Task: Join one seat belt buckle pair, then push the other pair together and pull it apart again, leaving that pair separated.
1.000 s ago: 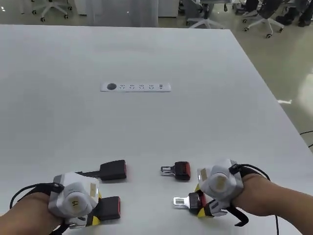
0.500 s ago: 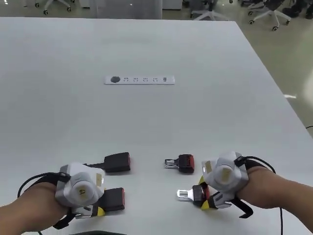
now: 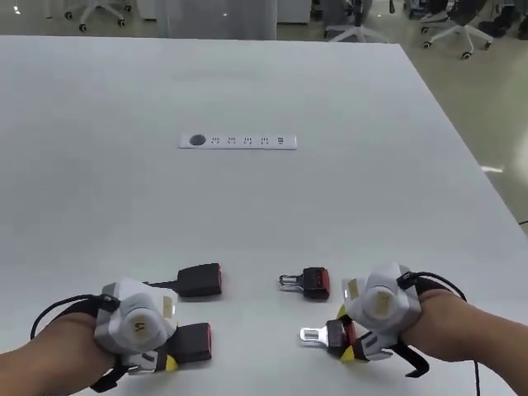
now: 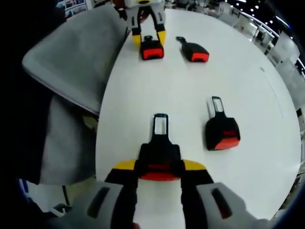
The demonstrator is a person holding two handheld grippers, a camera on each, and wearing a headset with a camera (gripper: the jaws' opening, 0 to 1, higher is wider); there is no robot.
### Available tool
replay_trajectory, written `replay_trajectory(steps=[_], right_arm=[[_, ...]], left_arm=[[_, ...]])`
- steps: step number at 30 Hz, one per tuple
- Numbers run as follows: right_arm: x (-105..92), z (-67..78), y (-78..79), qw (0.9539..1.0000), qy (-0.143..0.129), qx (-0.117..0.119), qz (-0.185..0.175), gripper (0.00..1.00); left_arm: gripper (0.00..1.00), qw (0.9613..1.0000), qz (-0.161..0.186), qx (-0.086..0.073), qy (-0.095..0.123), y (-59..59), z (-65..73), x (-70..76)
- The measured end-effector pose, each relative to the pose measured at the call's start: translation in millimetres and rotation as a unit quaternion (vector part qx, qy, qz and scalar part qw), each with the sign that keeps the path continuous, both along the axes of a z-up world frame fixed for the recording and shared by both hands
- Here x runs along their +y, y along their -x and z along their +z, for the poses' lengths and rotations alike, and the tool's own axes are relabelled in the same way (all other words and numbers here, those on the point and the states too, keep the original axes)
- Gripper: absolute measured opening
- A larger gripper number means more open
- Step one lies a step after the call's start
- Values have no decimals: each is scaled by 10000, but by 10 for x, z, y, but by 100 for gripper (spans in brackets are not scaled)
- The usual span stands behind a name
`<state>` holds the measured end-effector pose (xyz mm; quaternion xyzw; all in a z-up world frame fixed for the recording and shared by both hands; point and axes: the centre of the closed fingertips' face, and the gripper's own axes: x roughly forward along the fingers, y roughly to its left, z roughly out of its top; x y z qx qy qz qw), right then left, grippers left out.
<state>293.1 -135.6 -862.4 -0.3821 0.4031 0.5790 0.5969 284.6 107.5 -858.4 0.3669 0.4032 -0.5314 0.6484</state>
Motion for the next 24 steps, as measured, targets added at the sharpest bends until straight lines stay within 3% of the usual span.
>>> replay_trajectory(steps=[17,21,24], right_arm=[[22,0,13,9998,195,-45,38,35],[177,3,63,10000,38,-76,0,35],[387,11,101,9997,-229,-65,-109,35]], left_arm=[[32,9997,-34,45,-242,16,-10,-4],[32,9997,-25,37,-247,15,-12,-1],[32,9994,-37,51,-329,16,-15,-11]])
